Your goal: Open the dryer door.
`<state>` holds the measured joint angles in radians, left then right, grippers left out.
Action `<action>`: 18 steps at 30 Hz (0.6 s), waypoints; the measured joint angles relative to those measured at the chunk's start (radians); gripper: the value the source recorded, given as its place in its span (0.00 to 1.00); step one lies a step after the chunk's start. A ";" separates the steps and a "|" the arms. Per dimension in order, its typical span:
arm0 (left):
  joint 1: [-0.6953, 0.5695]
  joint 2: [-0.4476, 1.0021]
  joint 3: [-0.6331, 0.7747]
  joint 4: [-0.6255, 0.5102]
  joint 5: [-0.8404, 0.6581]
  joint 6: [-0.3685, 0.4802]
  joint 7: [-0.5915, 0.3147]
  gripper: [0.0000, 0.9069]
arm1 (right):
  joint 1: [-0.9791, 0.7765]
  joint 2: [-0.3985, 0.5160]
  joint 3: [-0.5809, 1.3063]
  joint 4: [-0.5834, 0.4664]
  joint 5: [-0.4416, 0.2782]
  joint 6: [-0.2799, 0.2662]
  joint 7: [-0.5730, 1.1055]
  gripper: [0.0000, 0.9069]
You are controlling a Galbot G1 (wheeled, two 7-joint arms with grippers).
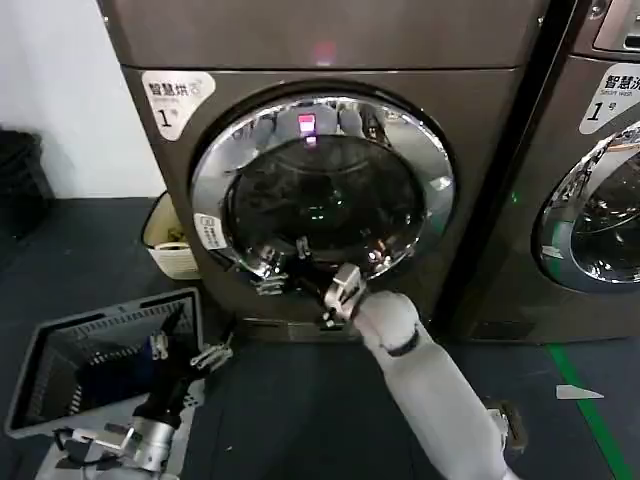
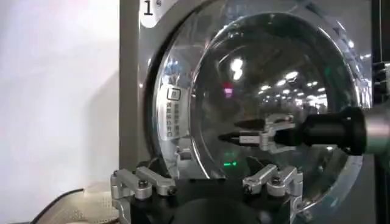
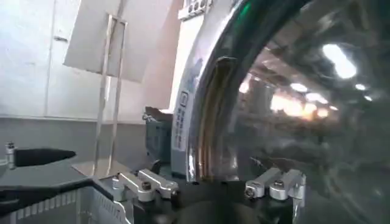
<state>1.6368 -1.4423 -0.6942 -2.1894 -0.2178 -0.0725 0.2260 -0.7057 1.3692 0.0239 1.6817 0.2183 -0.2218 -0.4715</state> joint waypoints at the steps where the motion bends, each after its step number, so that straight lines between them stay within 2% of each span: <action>1: 0.001 -0.001 0.000 0.000 0.000 0.000 0.000 1.00 | 0.007 0.004 -0.006 -0.007 -0.003 0.001 0.000 1.00; 18: -0.005 -0.005 0.003 0.012 0.004 -0.006 0.001 1.00 | 0.123 0.083 -0.076 -0.133 -0.051 0.021 0.010 1.00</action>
<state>1.6314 -1.4476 -0.6914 -2.1779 -0.2139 -0.0786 0.2266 -0.5829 1.4522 -0.0522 1.5490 0.1670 -0.2008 -0.4617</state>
